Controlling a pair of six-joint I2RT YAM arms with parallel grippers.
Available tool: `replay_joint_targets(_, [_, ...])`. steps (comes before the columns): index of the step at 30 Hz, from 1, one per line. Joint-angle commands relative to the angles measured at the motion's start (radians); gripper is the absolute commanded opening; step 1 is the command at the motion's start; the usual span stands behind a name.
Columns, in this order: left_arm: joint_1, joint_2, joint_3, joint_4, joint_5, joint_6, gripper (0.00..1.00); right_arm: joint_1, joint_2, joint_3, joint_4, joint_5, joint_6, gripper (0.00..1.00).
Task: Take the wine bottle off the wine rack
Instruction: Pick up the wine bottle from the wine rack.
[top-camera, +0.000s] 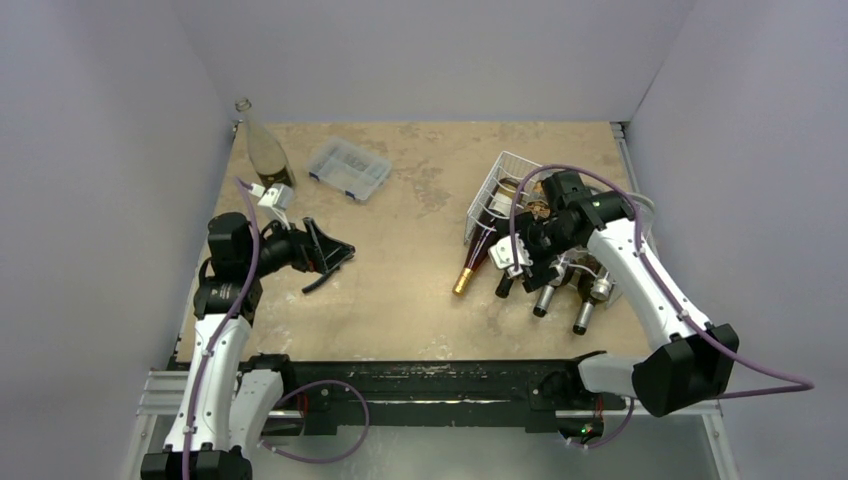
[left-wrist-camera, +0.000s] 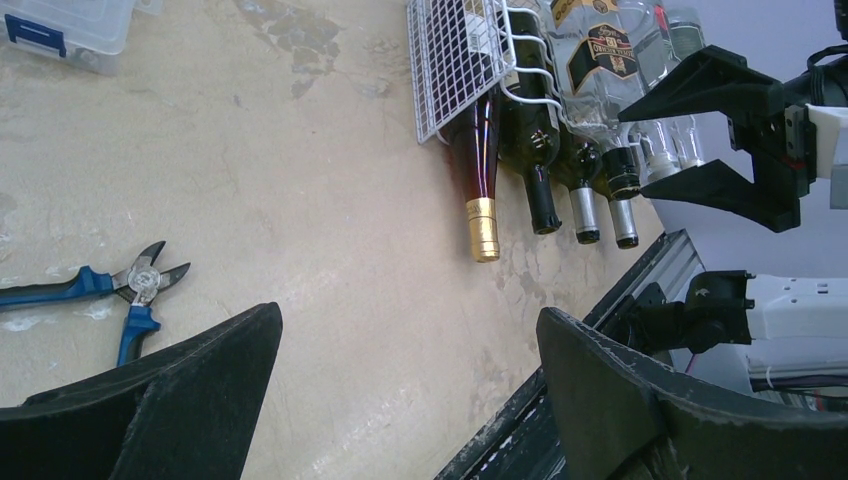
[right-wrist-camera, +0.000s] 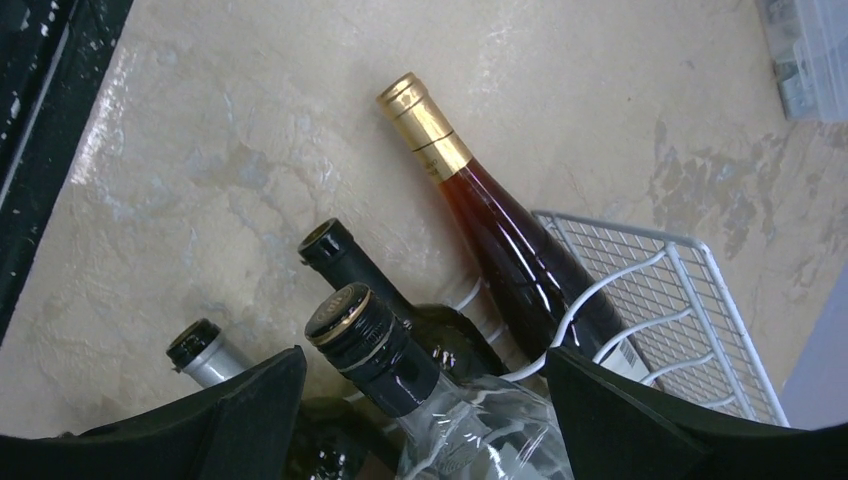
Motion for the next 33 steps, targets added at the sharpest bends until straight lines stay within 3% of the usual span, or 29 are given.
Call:
replay_joint_targets(1, [0.006, 0.003, 0.014, 0.043, 0.021, -0.003, 1.00, 0.033, 0.008, -0.024, 0.055, 0.100, -0.055, 0.92])
replay_joint_targets(16, [0.006, 0.017, 0.015, 0.036, 0.014, 0.002, 1.00, 0.094, 0.020, -0.112, 0.158, 0.236, -0.102, 0.66])
replay_joint_targets(33, [0.006, 0.022, 0.017, 0.034, 0.013, 0.003, 1.00, 0.104, 0.020, -0.145, 0.218, 0.281, -0.133, 0.53])
